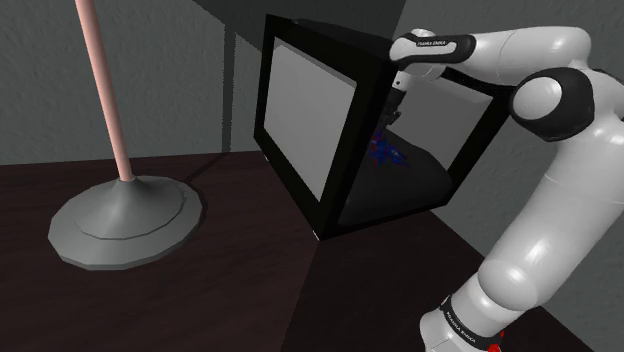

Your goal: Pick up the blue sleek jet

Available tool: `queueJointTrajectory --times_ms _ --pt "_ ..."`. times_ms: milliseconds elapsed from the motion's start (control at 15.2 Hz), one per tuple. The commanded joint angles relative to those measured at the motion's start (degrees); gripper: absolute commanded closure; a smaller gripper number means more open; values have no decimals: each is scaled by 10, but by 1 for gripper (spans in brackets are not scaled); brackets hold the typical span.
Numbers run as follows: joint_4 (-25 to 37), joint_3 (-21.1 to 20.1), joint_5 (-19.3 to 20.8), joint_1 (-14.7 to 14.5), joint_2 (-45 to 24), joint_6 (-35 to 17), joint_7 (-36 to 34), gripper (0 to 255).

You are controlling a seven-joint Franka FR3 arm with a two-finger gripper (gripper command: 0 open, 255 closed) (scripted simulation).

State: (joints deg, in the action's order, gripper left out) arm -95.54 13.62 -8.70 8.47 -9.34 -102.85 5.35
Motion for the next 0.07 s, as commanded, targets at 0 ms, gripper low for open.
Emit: queueJointTrajectory --times_ms 0 --pt "5 0 0 0 0 5 -1 255"
